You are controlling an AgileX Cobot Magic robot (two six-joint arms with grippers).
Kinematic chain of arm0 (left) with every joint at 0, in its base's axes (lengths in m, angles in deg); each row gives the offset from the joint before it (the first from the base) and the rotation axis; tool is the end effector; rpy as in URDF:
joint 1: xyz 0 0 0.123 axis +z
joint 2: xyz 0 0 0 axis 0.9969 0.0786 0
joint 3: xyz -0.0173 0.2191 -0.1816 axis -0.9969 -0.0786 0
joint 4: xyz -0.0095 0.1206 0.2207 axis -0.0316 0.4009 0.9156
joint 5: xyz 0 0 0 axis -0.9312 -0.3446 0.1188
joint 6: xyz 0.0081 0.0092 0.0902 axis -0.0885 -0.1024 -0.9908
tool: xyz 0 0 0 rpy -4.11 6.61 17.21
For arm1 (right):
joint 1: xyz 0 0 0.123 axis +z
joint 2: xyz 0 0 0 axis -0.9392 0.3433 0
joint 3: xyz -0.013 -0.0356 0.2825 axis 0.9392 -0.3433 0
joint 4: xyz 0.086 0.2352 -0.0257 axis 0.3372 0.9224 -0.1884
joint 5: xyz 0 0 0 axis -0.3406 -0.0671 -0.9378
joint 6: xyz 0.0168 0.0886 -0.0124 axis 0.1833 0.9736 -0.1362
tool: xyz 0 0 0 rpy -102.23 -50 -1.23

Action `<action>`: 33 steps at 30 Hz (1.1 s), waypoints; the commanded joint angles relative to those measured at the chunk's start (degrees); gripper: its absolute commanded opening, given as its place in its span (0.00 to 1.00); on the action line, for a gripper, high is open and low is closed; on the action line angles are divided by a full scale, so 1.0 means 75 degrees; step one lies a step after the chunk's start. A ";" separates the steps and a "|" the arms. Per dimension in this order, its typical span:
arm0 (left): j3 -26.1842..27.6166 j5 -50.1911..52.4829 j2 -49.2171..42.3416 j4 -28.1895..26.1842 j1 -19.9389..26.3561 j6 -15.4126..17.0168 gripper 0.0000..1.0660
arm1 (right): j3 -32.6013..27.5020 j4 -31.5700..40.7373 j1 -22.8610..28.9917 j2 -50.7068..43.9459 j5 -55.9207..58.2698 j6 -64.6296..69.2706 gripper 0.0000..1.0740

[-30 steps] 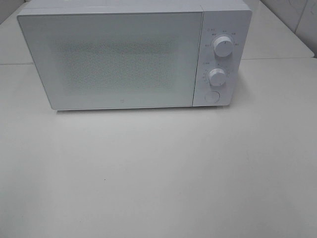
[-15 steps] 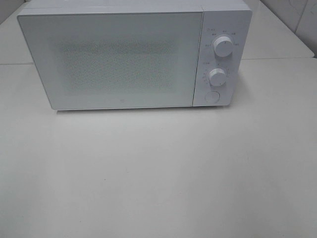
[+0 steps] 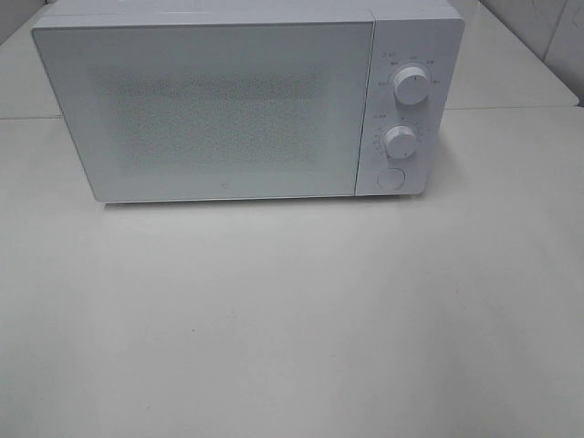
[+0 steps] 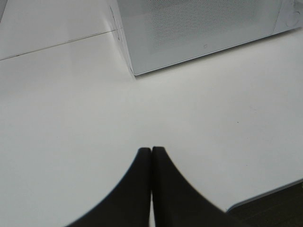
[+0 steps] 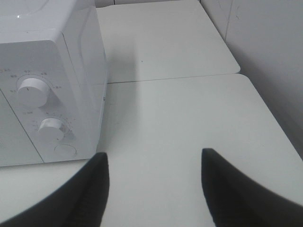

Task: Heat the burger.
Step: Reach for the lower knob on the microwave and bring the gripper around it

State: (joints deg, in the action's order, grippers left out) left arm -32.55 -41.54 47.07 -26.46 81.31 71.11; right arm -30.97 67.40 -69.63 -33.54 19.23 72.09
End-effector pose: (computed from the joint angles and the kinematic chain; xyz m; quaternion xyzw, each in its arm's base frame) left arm -0.0074 -0.0123 0.2792 0.1503 0.8340 -0.0273 0.5302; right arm 0.1503 -0.0007 0.2953 -0.0160 0.8073 -0.0182 0.5896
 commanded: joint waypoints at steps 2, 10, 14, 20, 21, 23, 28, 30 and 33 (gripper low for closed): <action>-0.0023 0.0084 -0.0138 -0.0122 0.0008 0.0046 0.00 | -0.0023 -0.0008 -0.0031 0.0947 -0.1108 -0.0015 0.52; -0.0023 0.0084 -0.0138 -0.0092 0.0008 0.0046 0.00 | -0.0023 -0.0015 -0.0015 0.2681 -0.3094 0.0153 0.52; -0.0031 0.0092 -0.0153 0.0122 0.0008 0.0344 0.00 | -0.0023 -0.0107 -0.0015 0.3461 -0.3927 0.0153 0.52; -0.0031 0.0107 -0.0153 0.0359 0.0008 0.0626 0.00 | -0.0008 -0.0099 0.0718 0.4591 -0.5057 -0.0206 0.52; -0.0031 0.0107 -0.0153 0.0359 0.0008 0.0626 0.00 | -0.0008 -0.0099 0.0718 0.4591 -0.5057 -0.0206 0.52; -0.0031 0.0107 -0.0153 0.0359 0.0008 0.0626 0.00 | 0.0000 -0.0008 0.1192 0.5057 -0.5493 -0.0351 0.52; -0.0031 0.0115 -0.0153 0.0359 0.0008 0.0626 0.00 | 0.0000 0.0382 0.1795 0.5791 -0.6196 -0.0458 0.52; -0.0031 0.0115 -0.0153 0.0359 0.0008 0.0626 0.00 | 0.0000 0.0512 0.1910 0.5928 -0.6318 -0.0458 0.52; -0.0031 0.0115 -0.0153 0.0359 0.0008 0.0626 0.00 | 0.0000 0.1024 0.2330 0.6371 -0.6807 -0.0680 0.52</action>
State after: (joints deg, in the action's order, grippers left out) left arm -32.55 -41.54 47.07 -23.48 81.31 75.35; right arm -31.09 73.30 -53.19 13.44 -29.42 68.48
